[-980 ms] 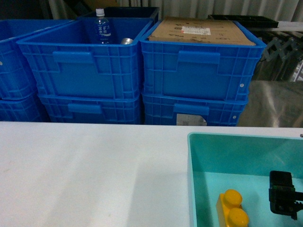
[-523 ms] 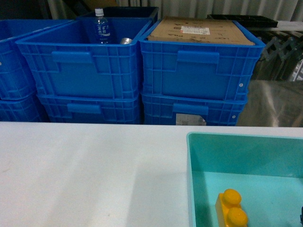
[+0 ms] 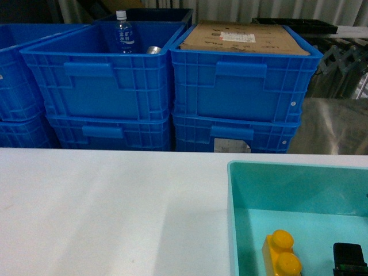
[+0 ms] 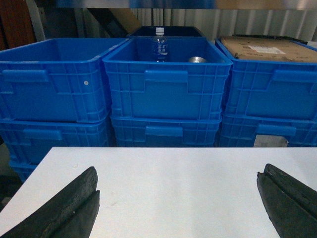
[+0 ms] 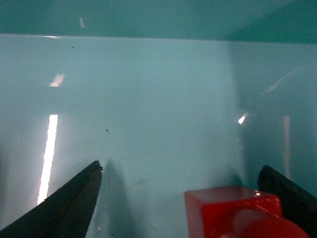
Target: Pick red block from blue box to shelf
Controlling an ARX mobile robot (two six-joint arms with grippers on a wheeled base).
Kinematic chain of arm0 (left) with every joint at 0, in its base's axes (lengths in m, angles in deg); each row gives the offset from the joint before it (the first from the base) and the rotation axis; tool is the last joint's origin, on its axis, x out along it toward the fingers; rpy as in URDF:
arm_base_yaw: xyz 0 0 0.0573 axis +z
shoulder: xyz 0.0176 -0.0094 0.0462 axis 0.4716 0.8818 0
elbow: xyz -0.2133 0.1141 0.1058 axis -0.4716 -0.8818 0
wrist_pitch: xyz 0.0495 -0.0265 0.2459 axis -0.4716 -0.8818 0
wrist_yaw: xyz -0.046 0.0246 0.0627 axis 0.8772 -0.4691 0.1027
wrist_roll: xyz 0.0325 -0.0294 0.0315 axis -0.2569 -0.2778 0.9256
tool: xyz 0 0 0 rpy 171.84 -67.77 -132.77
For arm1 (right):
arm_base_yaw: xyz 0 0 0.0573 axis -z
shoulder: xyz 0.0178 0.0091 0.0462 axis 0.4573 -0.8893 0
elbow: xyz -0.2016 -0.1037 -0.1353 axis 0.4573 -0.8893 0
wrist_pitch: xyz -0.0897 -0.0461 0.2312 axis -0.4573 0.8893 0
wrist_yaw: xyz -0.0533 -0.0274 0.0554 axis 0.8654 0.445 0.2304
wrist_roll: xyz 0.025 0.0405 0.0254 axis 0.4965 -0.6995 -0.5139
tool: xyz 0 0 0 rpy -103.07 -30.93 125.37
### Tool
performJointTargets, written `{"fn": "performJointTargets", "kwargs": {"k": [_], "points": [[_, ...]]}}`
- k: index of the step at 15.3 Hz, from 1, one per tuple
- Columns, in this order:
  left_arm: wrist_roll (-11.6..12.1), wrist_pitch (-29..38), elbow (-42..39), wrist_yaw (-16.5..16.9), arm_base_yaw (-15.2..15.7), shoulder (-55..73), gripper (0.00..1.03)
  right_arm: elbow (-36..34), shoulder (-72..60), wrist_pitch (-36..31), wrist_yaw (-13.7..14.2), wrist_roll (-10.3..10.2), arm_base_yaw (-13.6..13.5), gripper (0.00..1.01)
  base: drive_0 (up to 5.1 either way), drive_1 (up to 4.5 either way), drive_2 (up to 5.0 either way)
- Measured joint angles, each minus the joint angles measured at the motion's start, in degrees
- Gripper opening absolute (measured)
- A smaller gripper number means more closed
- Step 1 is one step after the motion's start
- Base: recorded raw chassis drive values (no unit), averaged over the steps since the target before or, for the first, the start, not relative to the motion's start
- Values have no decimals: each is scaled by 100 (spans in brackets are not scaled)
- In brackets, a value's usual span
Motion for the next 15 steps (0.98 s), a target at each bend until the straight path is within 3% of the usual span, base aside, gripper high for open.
{"fn": "performJointTargets", "kwargs": {"k": [1, 2, 3, 4, 9, 12, 15], "points": [[0, 0, 2, 2, 0, 0, 98, 85, -77, 44, 35, -72, -42, 87, 0, 0, 0], [0, -2, 2, 2, 0, 0, 98, 234, -179, 138, 68, -197, -79, 72, 0, 0, 0], [0, 0, 0, 2, 0, 0, 98, 389, -289, 208, 168, -382, -114, 39, 0, 0, 0], [0, 0, 2, 2, 0, 0, 98, 389, -297, 184, 168, -389, -114, 31, 0, 0, 0], [0, 0, 2, 0, 0, 0, 98, 264, -308, -149, 177, -330, -98, 29, 0, 0, 0], [0, 0, 0, 2, 0, 0, 98, 31, 514, 195, -24, -50, -116, 29, 0, 0, 0], [0, 0, 0, 2, 0, 0, 98, 42, 2046, 841, -525, 378, -92, 29, 0, 0, 0]]}}
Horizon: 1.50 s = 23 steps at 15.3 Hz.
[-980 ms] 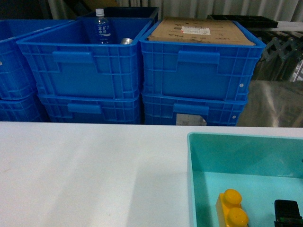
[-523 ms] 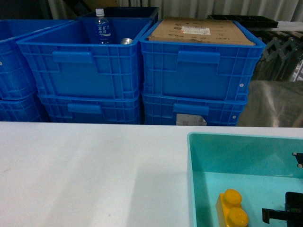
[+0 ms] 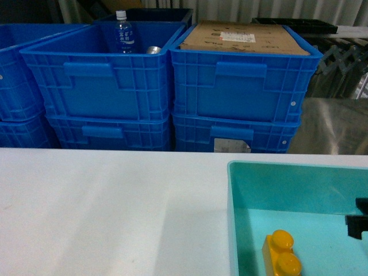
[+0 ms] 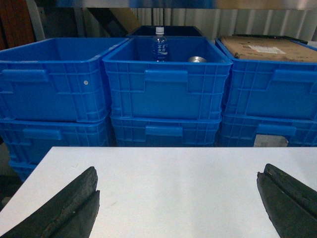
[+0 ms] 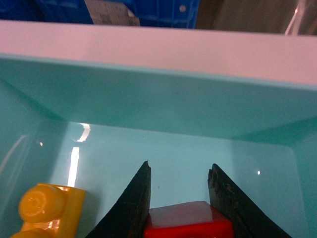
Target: Pick red block from blue box to shelf
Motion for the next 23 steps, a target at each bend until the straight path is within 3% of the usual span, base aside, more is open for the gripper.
{"fn": "performJointTargets", "kwargs": {"k": [2, 4, 6, 8, 13, 15, 17, 19, 21, 23], "points": [[0, 0, 2, -2, 0, 0, 98, 2, 765, 195, -280, 437, 210, 29, 0, 0, 0], [0, 0, 2, 0, 0, 0, 98, -55, 1462, 339, -428, 588, 496, 29, 0, 0, 0], [0, 0, 0, 0, 0, 0, 98, -249, 2009, 90, -319, 658, 599, 29, 0, 0, 0], [0, 0, 2, -2, 0, 0, 98, -468, 2247, -26, -105, 568, 629, 29, 0, 0, 0], [0, 0, 2, -2, 0, 0, 98, -776, 3069, 356, 354, -166, 348, 29, 0, 0, 0], [0, 2, 2, 0, 0, 0, 98, -876, 3567, 697, 326, -219, 326, 29, 0, 0, 0], [0, 0, 2, -2, 0, 0, 98, -1025, 4133, 925, 195, -177, 326, 29, 0, 0, 0], [0, 0, 0, 0, 0, 0, 98, -1198, 4511, 741, 184, -151, 179, 29, 0, 0, 0], [0, 0, 2, 0, 0, 0, 98, -1305, 4800, 715, -396, -26, 63, 28, 0, 0, 0], [0, 0, 0, 0, 0, 0, 98, -1327, 5003, 684, -813, 101, 260, 28, 0, 0, 0]]}}
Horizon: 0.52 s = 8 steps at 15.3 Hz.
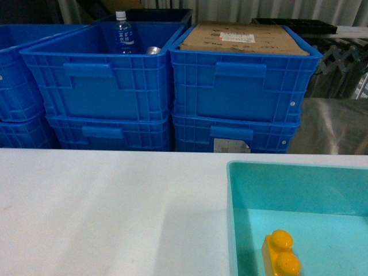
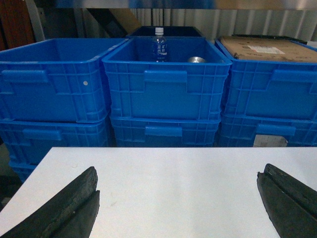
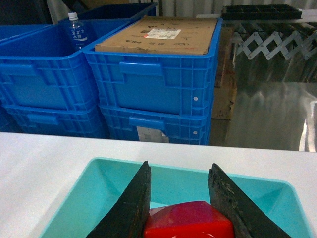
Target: Pick red block from blue box to shelf
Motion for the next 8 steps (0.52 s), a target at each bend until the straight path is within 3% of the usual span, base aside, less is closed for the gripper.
{"fn": "performJointTargets", "kwargs": {"k": [4, 8], "points": [[0, 0, 2, -2, 0, 0, 98, -39, -7, -13, -297, 90, 337, 28, 0, 0, 0], [0, 0, 2, 0, 0, 0, 98, 13, -177, 938, -391, -155, 199, 28, 0, 0, 0]]}}
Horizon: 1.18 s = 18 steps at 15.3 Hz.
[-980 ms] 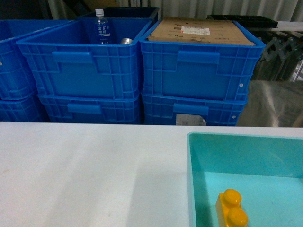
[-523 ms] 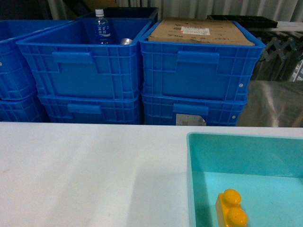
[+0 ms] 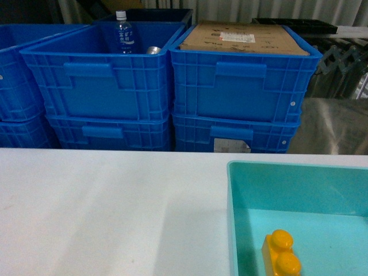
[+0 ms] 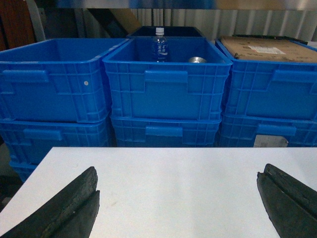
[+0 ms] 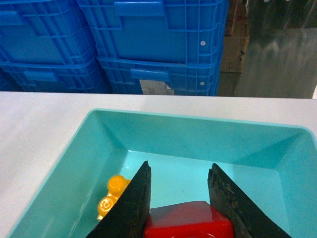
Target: Pick red block from blue box to shelf
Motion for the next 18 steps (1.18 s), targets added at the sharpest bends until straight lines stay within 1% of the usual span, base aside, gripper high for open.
{"fn": "performJointTargets", "kwargs": {"k": [1, 2, 5, 8, 18], "points": [[0, 0, 0, -2, 0, 0, 98, 63, -66, 192, 59, 15, -59, 28, 0, 0, 0], [2, 0, -2, 0, 0, 0, 98, 74, -76, 306, 61, 42, -72, 28, 0, 0, 0], [0, 0, -2, 2, 0, 0, 98, 101, -59, 483, 120, 105, -179, 28, 0, 0, 0], [0, 2, -2, 0, 0, 0, 98, 101, 173, 503, 94, 127, -127, 28, 0, 0, 0], [0, 0, -2, -2, 4, 0, 98, 101, 168, 527, 74, 125, -127, 28, -15, -15, -15]]}}
